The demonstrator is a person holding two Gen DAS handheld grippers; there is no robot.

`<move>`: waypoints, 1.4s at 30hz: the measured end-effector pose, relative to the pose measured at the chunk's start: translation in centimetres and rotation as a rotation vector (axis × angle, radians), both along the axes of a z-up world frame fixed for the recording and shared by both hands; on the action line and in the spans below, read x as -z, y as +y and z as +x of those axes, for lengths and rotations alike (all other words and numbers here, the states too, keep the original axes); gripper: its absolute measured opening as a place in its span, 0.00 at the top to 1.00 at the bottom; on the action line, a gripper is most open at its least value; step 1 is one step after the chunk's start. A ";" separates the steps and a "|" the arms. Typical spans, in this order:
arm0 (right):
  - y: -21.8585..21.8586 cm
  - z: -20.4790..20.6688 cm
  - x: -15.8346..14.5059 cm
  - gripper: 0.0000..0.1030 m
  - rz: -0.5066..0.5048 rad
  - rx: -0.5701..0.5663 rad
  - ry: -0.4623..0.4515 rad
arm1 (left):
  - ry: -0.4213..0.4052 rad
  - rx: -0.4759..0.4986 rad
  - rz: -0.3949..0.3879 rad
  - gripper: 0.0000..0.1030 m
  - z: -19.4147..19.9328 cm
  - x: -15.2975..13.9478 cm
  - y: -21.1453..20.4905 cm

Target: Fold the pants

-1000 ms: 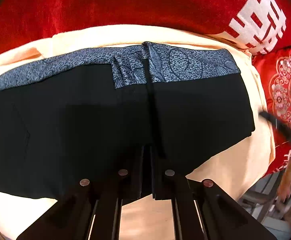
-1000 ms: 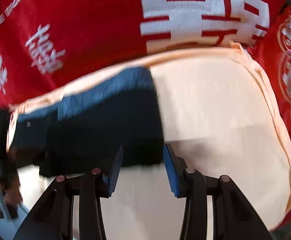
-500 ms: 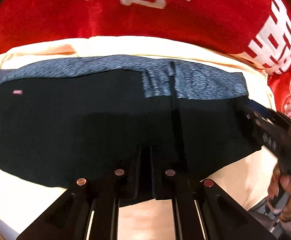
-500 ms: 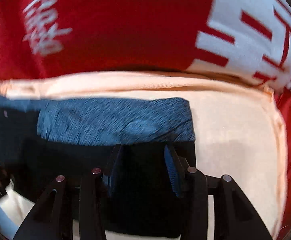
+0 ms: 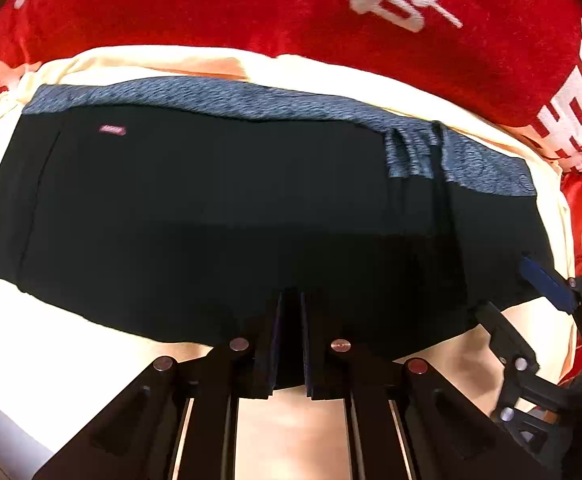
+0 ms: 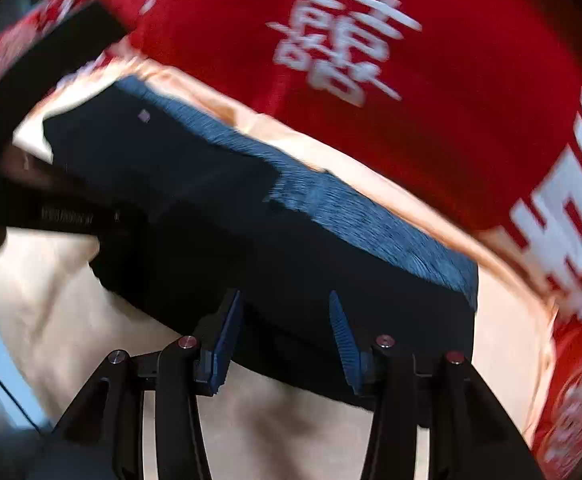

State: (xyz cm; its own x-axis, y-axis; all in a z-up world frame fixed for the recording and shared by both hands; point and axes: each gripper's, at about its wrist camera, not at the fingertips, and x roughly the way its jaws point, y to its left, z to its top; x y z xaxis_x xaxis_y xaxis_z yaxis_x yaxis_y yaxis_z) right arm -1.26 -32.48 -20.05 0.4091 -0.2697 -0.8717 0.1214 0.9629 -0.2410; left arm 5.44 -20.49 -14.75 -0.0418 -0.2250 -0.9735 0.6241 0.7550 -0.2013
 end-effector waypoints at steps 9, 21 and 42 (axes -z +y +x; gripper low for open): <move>-0.2 1.5 1.2 0.54 0.031 0.000 0.084 | -0.009 -0.063 0.007 0.10 2.0 -0.3 3.6; -0.8 3.5 1.9 0.83 0.075 0.027 0.150 | -0.046 -0.107 0.025 0.06 3.2 -0.8 5.2; 2.7 3.3 1.5 0.51 0.150 0.086 0.243 | -0.041 -0.215 0.075 0.06 5.9 0.7 10.0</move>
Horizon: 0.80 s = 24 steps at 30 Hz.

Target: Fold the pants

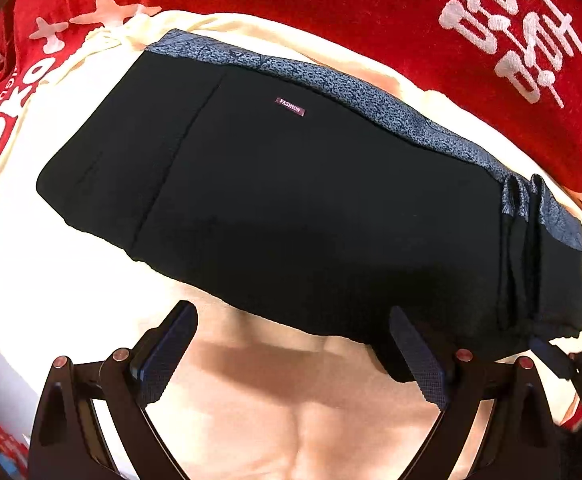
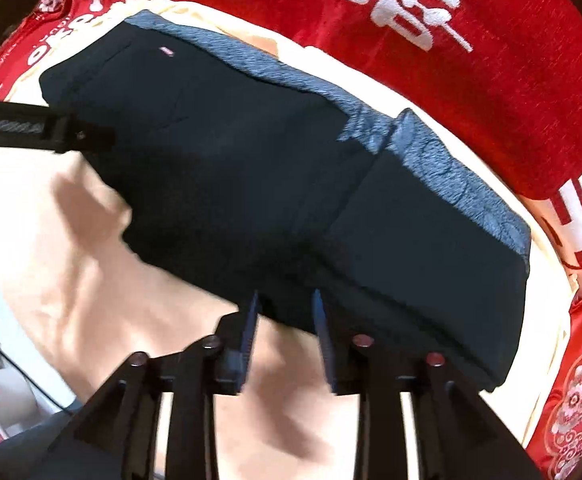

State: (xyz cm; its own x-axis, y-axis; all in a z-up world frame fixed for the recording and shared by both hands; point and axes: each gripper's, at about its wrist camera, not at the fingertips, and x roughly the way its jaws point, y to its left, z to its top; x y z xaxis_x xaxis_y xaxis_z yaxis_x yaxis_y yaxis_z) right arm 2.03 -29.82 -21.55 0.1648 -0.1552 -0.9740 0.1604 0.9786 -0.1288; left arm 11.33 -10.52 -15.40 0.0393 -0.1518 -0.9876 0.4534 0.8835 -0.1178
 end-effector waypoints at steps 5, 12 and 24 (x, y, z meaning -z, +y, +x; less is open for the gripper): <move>1.1 0.6 -0.7 0.45 0.037 0.013 -0.004 | 0.007 -0.006 0.000 0.06 1.0 0.1 1.5; 2.1 2.3 -0.6 0.43 0.069 0.025 0.002 | 0.010 -0.015 -0.001 0.06 2.3 0.8 3.5; 2.6 5.6 0.7 0.42 0.117 0.101 0.007 | 0.009 -0.092 -0.065 0.06 5.1 2.7 6.3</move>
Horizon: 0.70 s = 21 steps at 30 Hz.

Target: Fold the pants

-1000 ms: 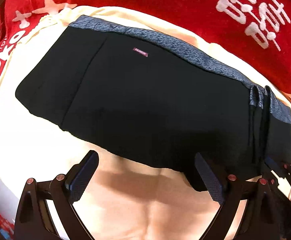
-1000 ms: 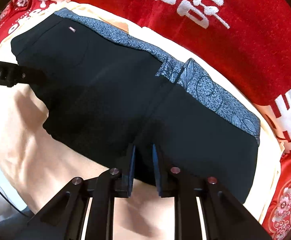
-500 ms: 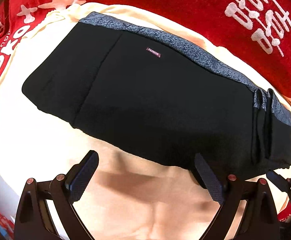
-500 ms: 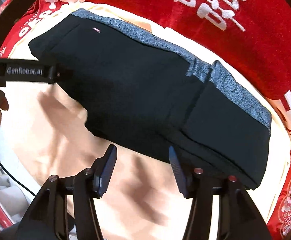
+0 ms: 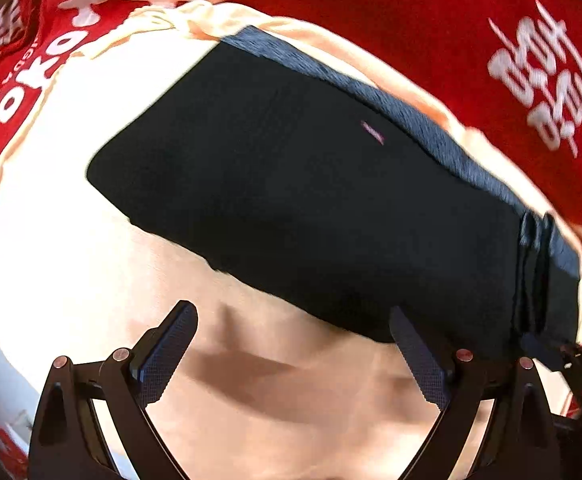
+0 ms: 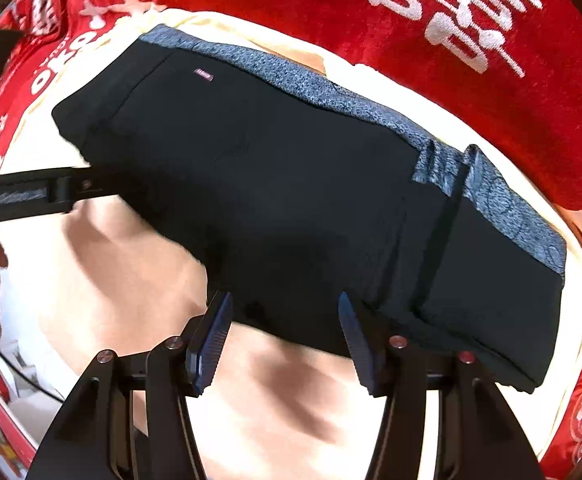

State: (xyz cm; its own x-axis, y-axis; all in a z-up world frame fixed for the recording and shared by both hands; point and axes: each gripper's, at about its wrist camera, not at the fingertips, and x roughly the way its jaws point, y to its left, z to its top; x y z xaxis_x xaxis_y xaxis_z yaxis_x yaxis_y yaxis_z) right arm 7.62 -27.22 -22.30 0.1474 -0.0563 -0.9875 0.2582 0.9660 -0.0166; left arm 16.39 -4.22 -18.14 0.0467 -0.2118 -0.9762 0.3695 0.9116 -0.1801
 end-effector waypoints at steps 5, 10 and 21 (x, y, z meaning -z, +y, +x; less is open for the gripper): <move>-0.6 0.5 2.7 0.37 0.077 0.081 0.053 | 0.032 -0.091 -0.069 0.06 2.5 1.2 3.2; -0.5 0.2 3.2 0.33 0.073 0.085 0.033 | 0.065 -0.174 -0.173 0.06 4.5 2.8 6.7; 1.2 0.2 3.8 0.27 0.041 0.061 0.039 | 0.138 -0.230 -0.392 0.06 6.4 2.1 6.7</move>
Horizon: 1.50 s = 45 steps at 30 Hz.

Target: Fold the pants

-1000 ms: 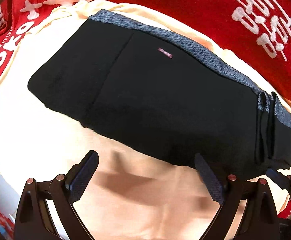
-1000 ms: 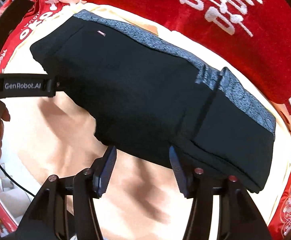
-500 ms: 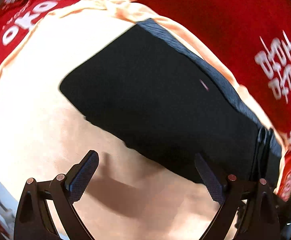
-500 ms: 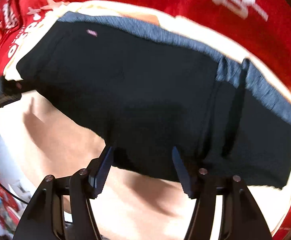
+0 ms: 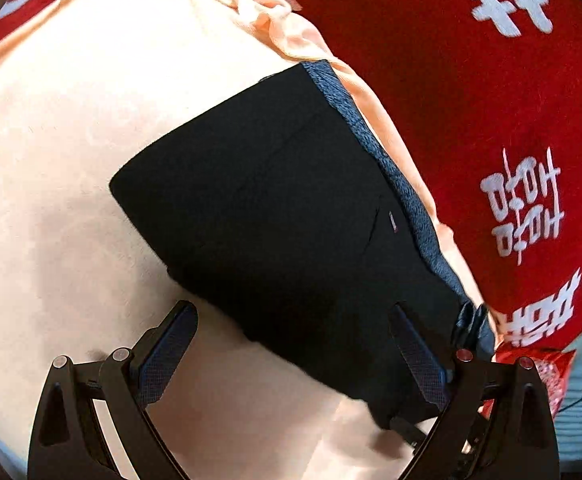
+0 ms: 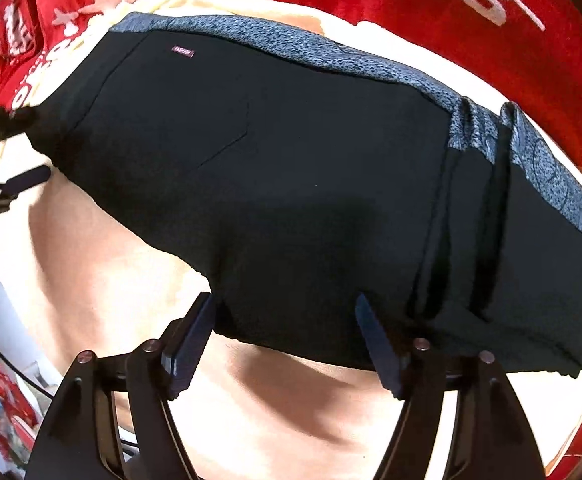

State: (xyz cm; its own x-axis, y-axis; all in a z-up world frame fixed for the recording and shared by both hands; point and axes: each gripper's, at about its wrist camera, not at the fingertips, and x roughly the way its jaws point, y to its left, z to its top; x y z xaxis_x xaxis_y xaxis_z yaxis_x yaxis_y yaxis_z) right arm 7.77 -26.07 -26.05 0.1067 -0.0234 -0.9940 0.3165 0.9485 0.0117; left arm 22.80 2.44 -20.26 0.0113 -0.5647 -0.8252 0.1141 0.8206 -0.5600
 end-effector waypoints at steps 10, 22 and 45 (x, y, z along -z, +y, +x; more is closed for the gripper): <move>0.1 -0.1 0.2 0.27 0.002 0.003 -0.001 | -0.039 -0.059 -0.063 0.02 1.1 0.2 -0.5; -0.3 0.0 -0.6 0.25 0.024 0.008 -0.010 | -0.087 -0.049 0.050 0.14 1.7 0.1 -3.9; 2.0 22.0 -9.8 0.21 0.415 -0.165 0.006 | -0.801 0.432 0.625 0.67 -8.7 -4.5 -13.2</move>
